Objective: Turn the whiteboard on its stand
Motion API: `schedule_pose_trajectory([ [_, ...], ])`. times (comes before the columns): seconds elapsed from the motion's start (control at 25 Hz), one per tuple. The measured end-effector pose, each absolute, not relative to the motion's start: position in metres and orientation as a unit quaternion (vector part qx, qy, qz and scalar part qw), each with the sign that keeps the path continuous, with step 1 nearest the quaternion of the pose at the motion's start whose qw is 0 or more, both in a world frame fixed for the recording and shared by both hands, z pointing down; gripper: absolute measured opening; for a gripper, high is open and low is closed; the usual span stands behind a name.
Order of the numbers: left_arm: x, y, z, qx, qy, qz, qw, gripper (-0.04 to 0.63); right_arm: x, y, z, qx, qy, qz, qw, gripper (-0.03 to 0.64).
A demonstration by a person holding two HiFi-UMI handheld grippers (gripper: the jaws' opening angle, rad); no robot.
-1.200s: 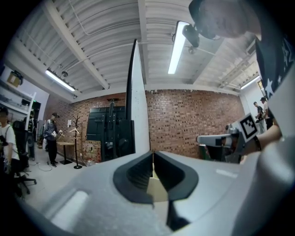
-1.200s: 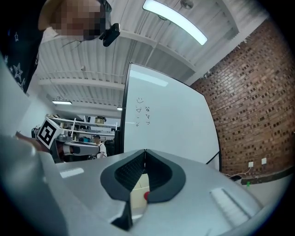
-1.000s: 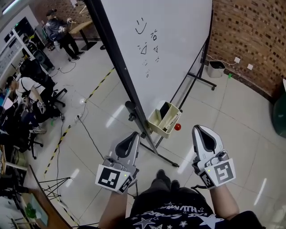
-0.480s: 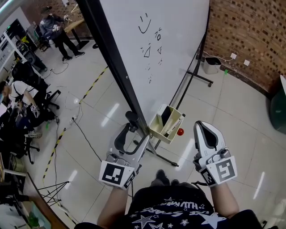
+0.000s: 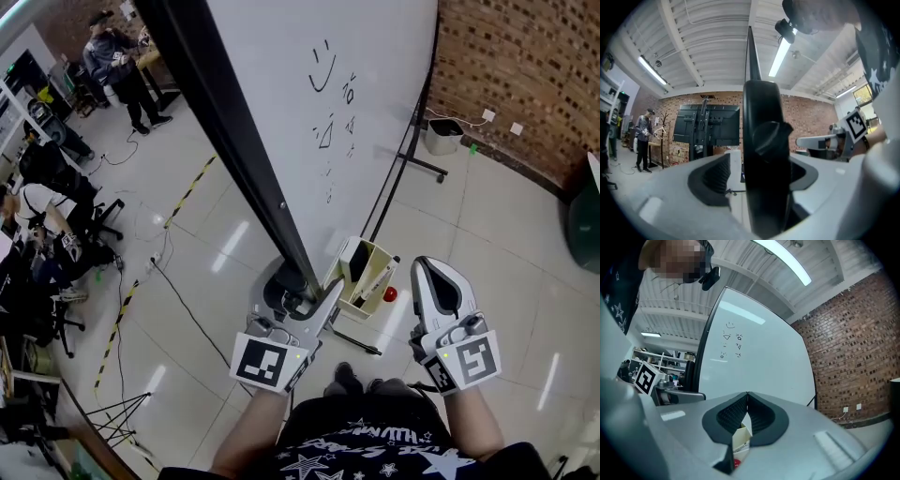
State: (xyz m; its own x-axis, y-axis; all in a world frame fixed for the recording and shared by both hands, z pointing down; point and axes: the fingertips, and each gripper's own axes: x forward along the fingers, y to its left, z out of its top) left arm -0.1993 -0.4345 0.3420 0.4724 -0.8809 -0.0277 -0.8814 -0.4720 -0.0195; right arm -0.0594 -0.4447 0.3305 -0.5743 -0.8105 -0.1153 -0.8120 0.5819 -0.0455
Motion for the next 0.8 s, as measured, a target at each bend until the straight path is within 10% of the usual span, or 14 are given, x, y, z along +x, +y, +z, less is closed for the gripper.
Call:
schedule_pose_trajectory([
  [0.4, -0.19, -0.447, 0.336, -0.84, 0.542, 0.022, 0.031, 0.309, -0.041, -0.446, 0.335, -0.449, 0.892, 0.002, 0.053, 0.008],
  [0.6, -0.214, -0.432, 0.333, -0.847, 0.53, 0.028, 0.034, 0.106, -0.067, -0.433, 0.332, -0.449, 0.892, 0.009, 0.048, 0.008],
  [0.8, -0.215, -0.431, 0.332, -0.836, 0.548, 0.023, 0.023, 0.081, -0.062, -0.433, 0.333, -0.448, 0.892, -0.001, 0.051, 0.008],
])
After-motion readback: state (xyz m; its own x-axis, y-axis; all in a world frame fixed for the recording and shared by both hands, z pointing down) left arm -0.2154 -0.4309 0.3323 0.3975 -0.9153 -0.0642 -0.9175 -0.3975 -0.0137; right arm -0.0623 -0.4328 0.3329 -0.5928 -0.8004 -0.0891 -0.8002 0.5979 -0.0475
